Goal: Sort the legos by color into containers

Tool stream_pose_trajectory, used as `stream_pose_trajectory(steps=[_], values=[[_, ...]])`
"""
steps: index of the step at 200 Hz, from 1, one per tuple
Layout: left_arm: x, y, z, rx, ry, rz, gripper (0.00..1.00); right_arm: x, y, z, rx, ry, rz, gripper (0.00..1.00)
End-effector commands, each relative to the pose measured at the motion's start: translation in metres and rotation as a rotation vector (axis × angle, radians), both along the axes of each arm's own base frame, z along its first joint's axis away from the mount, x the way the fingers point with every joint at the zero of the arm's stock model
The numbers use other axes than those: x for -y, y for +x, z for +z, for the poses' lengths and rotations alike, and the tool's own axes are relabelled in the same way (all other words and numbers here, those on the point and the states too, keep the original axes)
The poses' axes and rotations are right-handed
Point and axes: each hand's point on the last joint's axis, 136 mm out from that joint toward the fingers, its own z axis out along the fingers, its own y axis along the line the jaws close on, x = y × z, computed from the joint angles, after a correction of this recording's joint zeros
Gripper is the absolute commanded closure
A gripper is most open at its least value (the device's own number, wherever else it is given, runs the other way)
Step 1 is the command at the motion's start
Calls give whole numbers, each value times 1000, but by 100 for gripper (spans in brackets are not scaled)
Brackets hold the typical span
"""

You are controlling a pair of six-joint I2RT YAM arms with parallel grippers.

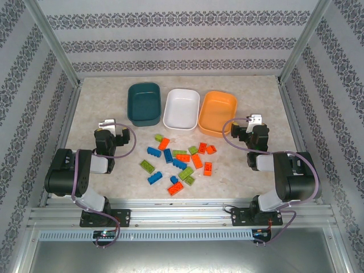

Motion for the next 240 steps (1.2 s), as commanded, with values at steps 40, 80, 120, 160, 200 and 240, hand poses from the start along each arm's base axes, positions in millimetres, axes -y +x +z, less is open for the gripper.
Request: stream_pose_trajectory(steps=[40,80,120,160,200,240], values=[[2,7,13,55,-6,-9,0,0,4,10,34,2,-11,2],[1,7,13,51,-4,-7,0,1,4,9,33,0,-12,2],[-9,-12,29,154,-4,60,0,11,3,22,22,-16,-86,2],[-22,-21,68,142,3,141,0,24,-4,57,-21,19,-211,2],[-23,-21,111,90,-46,166,0,37,-15,71,-44,320,-345,2],[-19,-29,113,-202,-120,199,0,22,-14,71,-124,427,-307,2]])
